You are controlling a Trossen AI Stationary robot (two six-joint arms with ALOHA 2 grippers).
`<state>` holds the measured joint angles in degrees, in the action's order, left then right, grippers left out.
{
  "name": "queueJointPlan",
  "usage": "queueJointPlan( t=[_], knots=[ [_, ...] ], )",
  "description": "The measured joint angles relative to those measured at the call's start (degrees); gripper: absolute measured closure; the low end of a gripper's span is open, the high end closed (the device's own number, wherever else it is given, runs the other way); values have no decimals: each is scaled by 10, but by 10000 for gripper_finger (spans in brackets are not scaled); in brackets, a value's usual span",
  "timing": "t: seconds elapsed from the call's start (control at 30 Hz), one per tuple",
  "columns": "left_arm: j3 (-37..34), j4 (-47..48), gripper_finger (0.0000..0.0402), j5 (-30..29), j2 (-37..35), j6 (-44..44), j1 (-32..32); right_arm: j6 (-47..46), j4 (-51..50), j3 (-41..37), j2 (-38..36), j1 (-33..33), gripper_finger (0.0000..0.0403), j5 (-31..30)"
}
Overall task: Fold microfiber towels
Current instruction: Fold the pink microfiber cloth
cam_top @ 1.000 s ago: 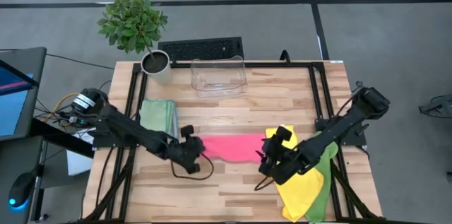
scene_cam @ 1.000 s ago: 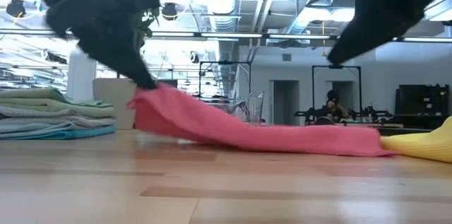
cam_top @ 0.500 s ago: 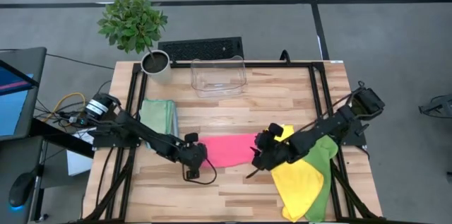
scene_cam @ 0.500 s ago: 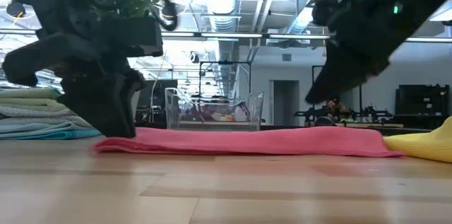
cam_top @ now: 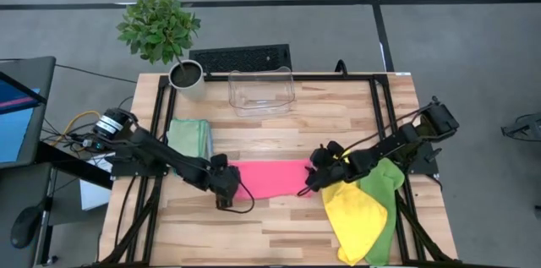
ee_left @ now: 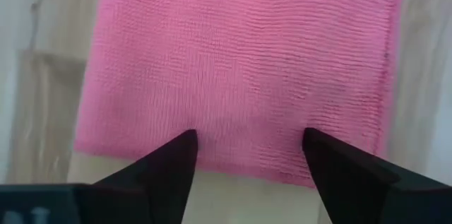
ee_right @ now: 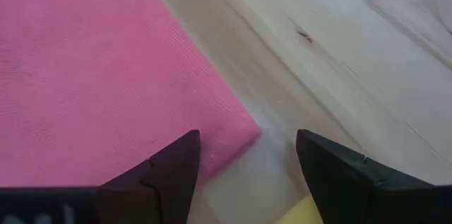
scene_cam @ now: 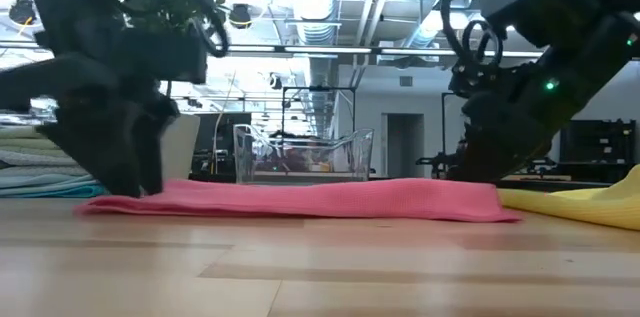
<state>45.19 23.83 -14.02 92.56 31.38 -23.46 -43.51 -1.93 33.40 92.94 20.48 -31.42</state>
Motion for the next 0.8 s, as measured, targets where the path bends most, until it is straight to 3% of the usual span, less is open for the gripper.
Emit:
queueJointPlan(
  t=[0.3,0.47,0.63,0.8],
  knots=[
    [3,2,146,2,-81,10,0,4,12,-2,10,-30,143,7],
    [2,29,146,-71,-96,15,7,32,13,-2,-26,-23,143,15],
    [2,28,162,-41,-101,-39,64,64,6,-2,-74,-24,143,20],
    [-27,-4,181,12,-99,-102,145,107,7,-1,-79,-50,143,80]
  ],
)
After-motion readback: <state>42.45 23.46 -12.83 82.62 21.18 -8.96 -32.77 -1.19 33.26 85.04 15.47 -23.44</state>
